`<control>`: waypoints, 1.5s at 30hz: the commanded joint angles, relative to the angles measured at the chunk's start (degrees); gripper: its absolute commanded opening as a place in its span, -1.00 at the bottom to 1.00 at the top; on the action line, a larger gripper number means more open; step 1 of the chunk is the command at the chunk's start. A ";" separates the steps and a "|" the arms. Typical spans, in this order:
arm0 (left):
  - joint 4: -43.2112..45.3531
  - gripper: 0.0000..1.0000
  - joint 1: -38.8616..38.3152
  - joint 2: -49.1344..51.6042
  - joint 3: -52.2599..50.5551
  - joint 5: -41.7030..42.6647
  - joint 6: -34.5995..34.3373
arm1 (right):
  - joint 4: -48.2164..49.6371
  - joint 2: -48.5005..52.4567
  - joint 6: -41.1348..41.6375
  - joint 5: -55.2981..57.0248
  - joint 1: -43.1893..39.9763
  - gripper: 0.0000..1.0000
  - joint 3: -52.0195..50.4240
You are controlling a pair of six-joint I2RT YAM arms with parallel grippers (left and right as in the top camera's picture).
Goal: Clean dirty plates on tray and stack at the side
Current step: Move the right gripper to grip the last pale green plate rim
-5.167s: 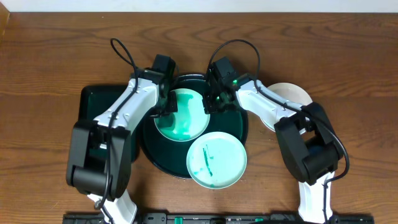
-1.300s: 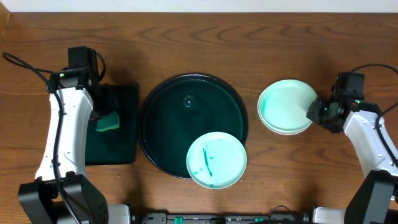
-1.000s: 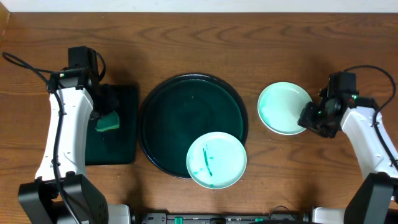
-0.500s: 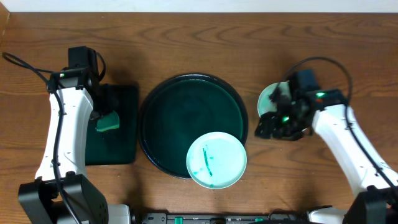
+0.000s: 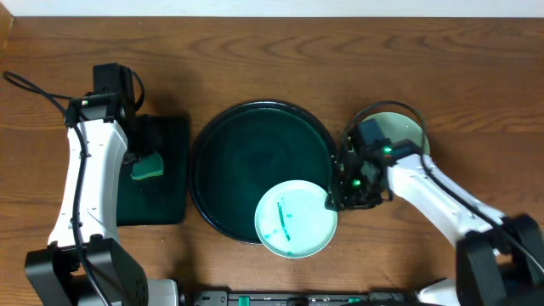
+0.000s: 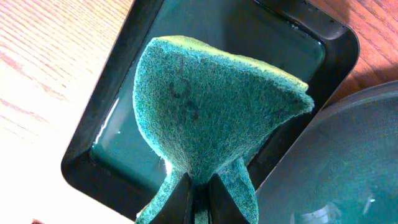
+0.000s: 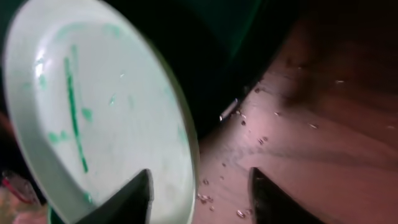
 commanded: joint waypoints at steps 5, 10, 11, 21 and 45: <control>-0.15 -0.86 0.15 0.15 0.63 -0.74 0.52 | 1.36 3.43 2.01 -0.24 1.07 -0.73 -0.52; -0.13 -0.86 0.15 0.15 0.63 -0.74 0.52 | 2.16 3.30 1.99 -1.60 1.11 -0.98 0.87; -0.13 -0.86 0.15 0.15 0.63 -0.72 0.52 | 2.19 3.30 1.99 -1.57 1.11 -0.98 1.77; -0.04 -0.85 0.15 0.15 0.63 -0.74 0.50 | 9.70 3.80 2.86 4.68 2.36 -0.98 14.16; 0.59 -0.86 0.15 0.15 0.63 -0.72 0.50 | 1.66 28.98 6.95 3.04 5.51 -0.98 34.80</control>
